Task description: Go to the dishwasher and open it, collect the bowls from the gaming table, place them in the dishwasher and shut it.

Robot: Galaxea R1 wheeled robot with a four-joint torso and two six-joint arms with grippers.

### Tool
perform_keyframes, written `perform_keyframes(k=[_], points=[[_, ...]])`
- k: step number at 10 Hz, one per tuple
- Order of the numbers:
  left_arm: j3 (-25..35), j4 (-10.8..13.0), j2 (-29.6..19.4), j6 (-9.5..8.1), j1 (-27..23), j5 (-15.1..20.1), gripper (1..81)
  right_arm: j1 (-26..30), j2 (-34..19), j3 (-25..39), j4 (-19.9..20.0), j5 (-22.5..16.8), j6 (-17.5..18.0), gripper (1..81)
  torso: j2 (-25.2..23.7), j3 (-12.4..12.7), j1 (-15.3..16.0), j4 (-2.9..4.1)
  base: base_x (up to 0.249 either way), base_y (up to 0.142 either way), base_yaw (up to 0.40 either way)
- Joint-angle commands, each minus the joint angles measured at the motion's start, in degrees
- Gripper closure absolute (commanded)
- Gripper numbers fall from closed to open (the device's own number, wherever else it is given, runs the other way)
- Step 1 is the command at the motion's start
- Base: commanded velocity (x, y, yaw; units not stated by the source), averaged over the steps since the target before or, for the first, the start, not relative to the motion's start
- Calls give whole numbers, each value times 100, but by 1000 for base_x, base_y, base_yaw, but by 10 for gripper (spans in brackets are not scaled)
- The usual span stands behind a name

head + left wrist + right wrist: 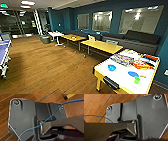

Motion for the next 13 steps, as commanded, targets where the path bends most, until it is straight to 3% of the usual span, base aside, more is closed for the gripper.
perform_keyframes(k=[1, 11, 13], points=[[48, 378, 6, -295, -198, 390, 10, 297, 29, 48, -56, -260, -24, 10, 0, 0, 0, 0, 164, 0, 0], [57, 378, 6, -295, -189, 389, 10, 280, 29, 31, -56, -260, -24, 10, 0, 0, 0, 0, 164, 0, 0], [57, 378, 6, -295, -180, 389, 10, 279, 29, 31, -56, -260, -24, 10, 0, 0, 0, 0, 159, 72, 0]])
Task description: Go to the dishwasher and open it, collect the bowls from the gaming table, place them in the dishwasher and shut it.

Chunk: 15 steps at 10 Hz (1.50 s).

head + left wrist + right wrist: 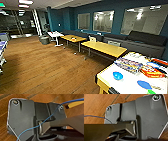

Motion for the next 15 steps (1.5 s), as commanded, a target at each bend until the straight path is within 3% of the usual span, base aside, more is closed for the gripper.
perform_keyframes(k=[1, 7, 15], points=[[57, 378, 0, -295, -179, 389, 10, 272, 37, 47, -54, -260, -24, 10, 0, 0, 0, 0, 155, 73, 0], [57, 378, -9, -295, -179, 390, 10, 263, 37, 47, -54, -260, -24, 10, 4, 0, 6, 0, 126, 34, 0], [49, 378, 0, -295, -179, 381, 10, 263, 46, 47, -62, -260, -24, 10, 4, 0, -2, 0, 0, 0, -21]])
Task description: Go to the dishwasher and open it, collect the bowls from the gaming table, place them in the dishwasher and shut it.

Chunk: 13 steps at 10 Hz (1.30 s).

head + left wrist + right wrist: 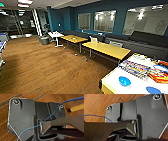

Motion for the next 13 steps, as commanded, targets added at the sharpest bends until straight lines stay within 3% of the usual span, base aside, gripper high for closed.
perform_keyframes(k=[1, 13], points=[[56, 378, 6, -295, -193, 403, 10, 290, 22, 55, -60, -263, -24, 10, 0, 0, 0, 0, 0, 0, -224], [55, 378, 15, -295, -193, 394, 10, 290, 39, 11, -60, -263, -24, 10, 0, 0, -2, 0, 0, 0, -378]])
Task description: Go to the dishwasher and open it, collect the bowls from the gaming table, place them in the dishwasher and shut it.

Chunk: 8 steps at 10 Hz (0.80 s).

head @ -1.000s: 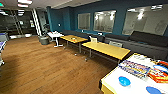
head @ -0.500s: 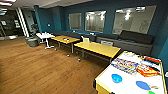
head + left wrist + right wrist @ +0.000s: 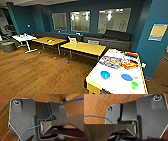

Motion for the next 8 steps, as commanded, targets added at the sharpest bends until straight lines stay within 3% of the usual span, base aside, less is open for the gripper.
perform_keyframes(k=[1, 8], points=[[64, 378, 26, -295, -193, 399, 10, 263, 22, 49, -56, -280, -24, 10, 0, 0, 0, 0, 0, 0, -394], [64, 378, 8, -295, -193, 399, 10, 263, 22, 40, -56, -280, -24, 10, -2, 0, -5, 0, 0, 0, -380]])
